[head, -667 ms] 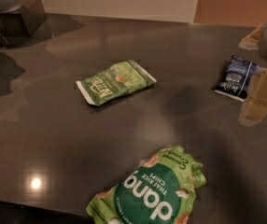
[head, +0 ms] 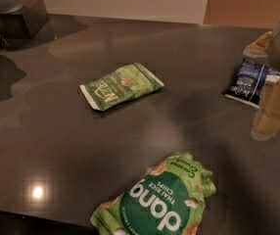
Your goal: Pick green rice chip bag
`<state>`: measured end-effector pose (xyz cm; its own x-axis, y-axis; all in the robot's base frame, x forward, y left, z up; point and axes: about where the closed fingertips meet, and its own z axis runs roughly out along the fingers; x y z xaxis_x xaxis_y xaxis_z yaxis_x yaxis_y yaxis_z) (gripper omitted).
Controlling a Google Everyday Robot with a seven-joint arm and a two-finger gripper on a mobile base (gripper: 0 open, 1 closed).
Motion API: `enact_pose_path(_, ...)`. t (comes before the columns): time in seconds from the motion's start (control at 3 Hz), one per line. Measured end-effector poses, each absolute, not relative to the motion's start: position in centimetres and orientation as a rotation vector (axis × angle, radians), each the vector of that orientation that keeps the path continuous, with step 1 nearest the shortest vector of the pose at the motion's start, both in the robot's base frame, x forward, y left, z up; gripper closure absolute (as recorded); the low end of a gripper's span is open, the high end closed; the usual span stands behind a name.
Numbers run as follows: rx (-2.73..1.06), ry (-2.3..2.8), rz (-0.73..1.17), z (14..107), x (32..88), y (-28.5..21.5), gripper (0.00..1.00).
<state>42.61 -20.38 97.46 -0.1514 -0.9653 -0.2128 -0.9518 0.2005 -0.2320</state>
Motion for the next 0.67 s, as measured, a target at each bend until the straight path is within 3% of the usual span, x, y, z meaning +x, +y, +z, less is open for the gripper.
enact_pose_path(0.67, -2.078, 1.942, 0.082, 95.0, 38.4, -15.8, 0.0)
